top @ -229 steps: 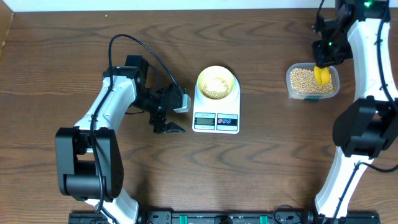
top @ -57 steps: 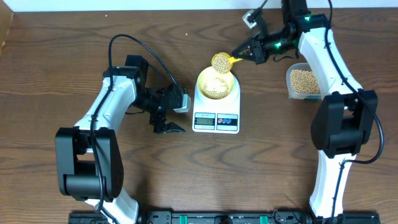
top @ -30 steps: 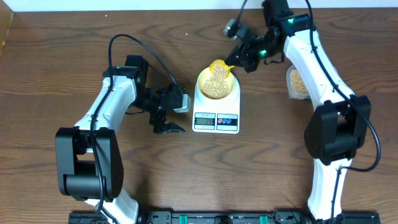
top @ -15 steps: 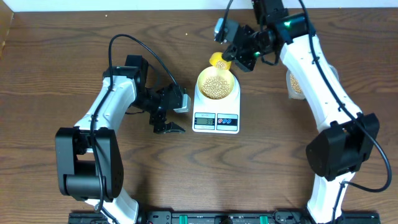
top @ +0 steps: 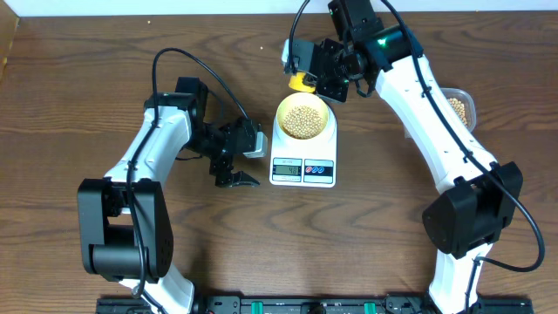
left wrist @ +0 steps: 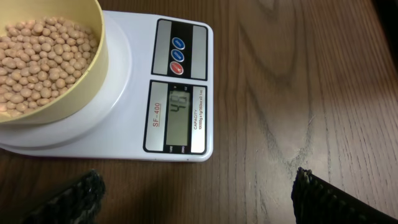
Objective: Scoop item into bowl and weigh 50g on scale
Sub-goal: 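Tilt the scoop with the right gripper to pour soybeans into the bowl, then carry the empty scoop with the right gripper back to the tub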
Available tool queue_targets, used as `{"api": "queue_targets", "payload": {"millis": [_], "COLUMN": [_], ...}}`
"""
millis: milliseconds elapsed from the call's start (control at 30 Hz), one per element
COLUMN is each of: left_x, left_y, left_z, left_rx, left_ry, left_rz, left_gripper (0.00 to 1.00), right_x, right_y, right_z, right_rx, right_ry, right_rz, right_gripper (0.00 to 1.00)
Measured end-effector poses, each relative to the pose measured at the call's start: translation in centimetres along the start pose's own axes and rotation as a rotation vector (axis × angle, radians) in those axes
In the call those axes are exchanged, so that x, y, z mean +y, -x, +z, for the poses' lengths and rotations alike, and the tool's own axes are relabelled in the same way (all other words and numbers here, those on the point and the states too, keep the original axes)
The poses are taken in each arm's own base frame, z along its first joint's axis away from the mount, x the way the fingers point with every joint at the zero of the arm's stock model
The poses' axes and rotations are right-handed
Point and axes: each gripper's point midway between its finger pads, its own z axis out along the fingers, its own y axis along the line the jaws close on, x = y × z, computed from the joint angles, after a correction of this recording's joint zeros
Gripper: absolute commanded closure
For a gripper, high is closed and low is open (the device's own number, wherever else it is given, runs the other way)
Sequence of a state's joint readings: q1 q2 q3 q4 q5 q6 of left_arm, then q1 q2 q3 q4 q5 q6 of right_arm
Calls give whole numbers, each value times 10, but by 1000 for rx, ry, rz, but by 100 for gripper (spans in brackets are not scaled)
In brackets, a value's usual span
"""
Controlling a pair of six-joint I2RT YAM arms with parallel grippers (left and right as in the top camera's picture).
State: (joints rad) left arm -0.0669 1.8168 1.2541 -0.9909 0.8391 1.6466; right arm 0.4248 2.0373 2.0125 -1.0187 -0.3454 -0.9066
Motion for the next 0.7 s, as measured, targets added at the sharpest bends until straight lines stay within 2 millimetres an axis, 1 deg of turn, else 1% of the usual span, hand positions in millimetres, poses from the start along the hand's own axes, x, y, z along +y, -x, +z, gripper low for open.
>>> {"api": "queue_targets", "payload": {"millis": [133,300,467,567,700], "left_x": [0,0,0,0,0], "left_y": [0,0,0,0,0], "left_z": [0,0,0,0,0], "left_rx": [0,0,0,0,0], "left_ry": [0,0,0,0,0], "left_rz": [0,0,0,0,0], "left_gripper": [2,2,2,2,2], "right_x": [-7,-12,-32,-45,-59], "right_y": [3,3,2,-4,-20], "right_z": [-1,-6,-15,-21,-29], "right_rx": [-22,-76,-147,-167,-166], "right_ry": [-23,-5,-35,-60,-81], "right_rz": [-12,7,63,103,171], "right_gripper": [99,99,99,99,99]}}
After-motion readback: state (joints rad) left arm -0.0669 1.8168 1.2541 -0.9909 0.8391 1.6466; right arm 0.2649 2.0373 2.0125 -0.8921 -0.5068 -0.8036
